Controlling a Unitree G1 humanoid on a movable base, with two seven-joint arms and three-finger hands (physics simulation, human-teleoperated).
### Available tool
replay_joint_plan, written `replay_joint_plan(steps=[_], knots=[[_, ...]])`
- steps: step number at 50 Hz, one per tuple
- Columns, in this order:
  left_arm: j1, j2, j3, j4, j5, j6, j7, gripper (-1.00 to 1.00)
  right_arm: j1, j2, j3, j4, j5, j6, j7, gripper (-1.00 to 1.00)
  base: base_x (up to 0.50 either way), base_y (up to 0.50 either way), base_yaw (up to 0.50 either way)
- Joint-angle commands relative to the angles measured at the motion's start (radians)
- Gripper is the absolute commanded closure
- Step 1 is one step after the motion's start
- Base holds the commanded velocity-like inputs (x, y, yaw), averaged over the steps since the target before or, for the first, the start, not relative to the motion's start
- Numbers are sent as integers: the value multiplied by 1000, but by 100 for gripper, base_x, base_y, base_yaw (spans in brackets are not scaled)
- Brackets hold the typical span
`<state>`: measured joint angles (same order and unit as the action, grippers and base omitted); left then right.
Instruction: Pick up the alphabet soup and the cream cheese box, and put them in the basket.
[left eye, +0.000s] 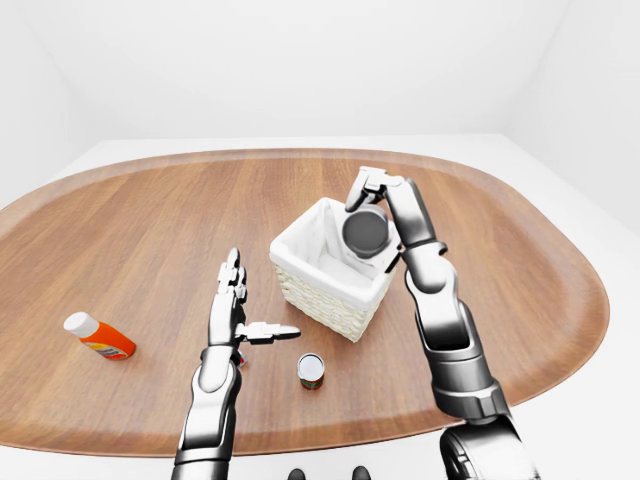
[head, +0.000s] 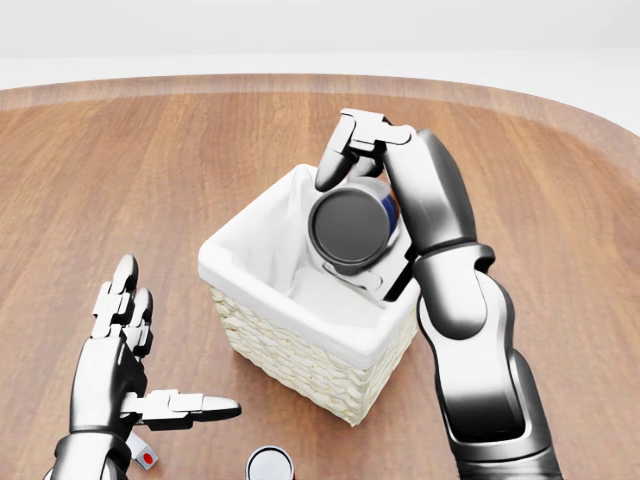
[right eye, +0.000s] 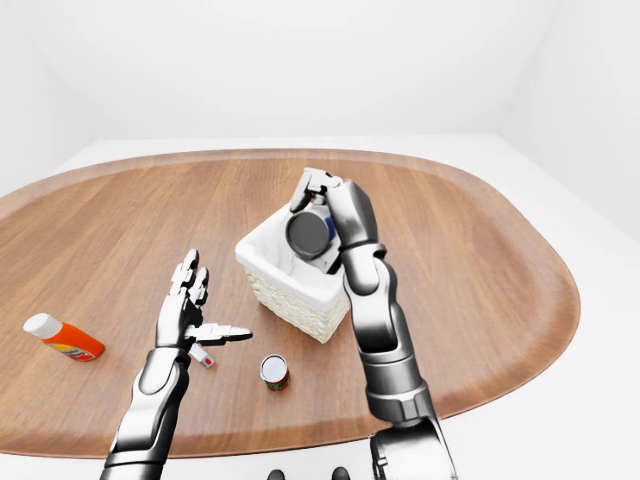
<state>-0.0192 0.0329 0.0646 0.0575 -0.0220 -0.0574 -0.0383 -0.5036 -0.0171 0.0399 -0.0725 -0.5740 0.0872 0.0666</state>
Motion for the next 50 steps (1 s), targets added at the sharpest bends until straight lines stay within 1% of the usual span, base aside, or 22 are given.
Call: replay_joint_plan(steps=[1, 7, 8, 9, 12, 13, 14, 15, 16, 17, 22, 23, 24, 27, 29, 39, 42, 43, 44, 45, 48, 50], knots=[[-2, 1, 2, 4, -2, -2, -1, -100, -179, 9, -2, 333, 99, 0, -70, 100, 0, 0, 0], [-2, 1, 1, 5, -1, -3, -1, -100, -263, 5, -9, 466, 121, 0, -88, 100, 0, 0, 0], [-1, 1, 1, 6, -1, -5, -2, -100, -294, 3, -11, 524, 125, -14, -100, 100, 0, 0, 0], [-1, 1, 2, 7, -2, -8, -3, -100, -326, 0, -15, 583, 131, -36, -111, 100, 0, 0, 0], [2, 1, 2, 0, -2, -3, -2, -100, -377, -8, -23, 687, 144, -79, -134, 100, 0, 0, 0], [1, 1, 1, 0, -2, -3, -3, -100, -410, -14, -28, 757, 151, -108, -150, 100, 0, 0, 0], [1, 1, 1, 0, -2, -3, -3, -100, -415, -16, -28, 767, 152, -113, -152, 100, 0, 0, 0], [2, 1, 1, -2, -2, -3, -3, -100, -449, -22, -35, 845, 161, -145, -167, 100, 0, 0, 0], [2, 1, 1, -2, -2, -2, -4, -100, -469, -26, -37, 891, 166, -164, -177, 100, 0, 0, 0], [2, 1, 2, -4, -3, -1, -4, -100, -498, -31, -43, 959, 175, -175, -188, 100, 0, 0, 0], [1, 1, 2, 0, -3, -4, -5, -100, -565, -39, -42, 1128, 178, -175, -215, 100, 0, 0, 0], [1, 1, 1, 2, -2, -6, -5, -100, -595, -37, -60, 1194, 208, -175, -189, 100, 0, 0, 0], [1, 1, 1, 4, -1, -8, -5, -100, -614, -40, -58, 1238, 204, -175, -202, 100, 0, 0, 0], [-1, 2, 2, 1, -1, -4, -5, -100, -641, -42, -63, 1303, 202, -175, -211, 100, 0, 0, 0], [-3, 2, 3, 8, -1, -9, -4, -100, -651, -41, -69, 1339, 200, -175, -212, 100, 0, 0, 0], [-3, 3, 4, 4, -3, -4, -4, -100, -636, -31, -83, 1377, 169, -175, -218, 100, 0, 0, 0], [-3, 2, 2, 6, 0, -7, -2, -100, -632, -31, -86, 1378, 165, -175, -218, 100, 0, 0, 0], [-2, 2, 3, 3, -1, -5, -2, -100, -633, -30, -89, 1377, 168, -175, -218, 62, 0, 0, 0], [-2, 2, 3, 3, -1, -6, -2, -100, -634, -29, -92, 1376, 172, -175, -215, -76, 0, 0, 0], [-2, 2, 3, 3, -1, -6, -3, -100, -636, -29, -92, 1375, 173, -175, -214, -100, 0, 0, 0], [-2, 2, 2, 5, 0, -8, -2, -100, -637, -28, -92, 1371, 176, -175, -218, -100, 0, 0, 0], [-1, 2, 2, -2, 0, -3, -2, -100, -635, -27, -88, 1367, 176, -175, -221, -100, 0, 0, 0]])
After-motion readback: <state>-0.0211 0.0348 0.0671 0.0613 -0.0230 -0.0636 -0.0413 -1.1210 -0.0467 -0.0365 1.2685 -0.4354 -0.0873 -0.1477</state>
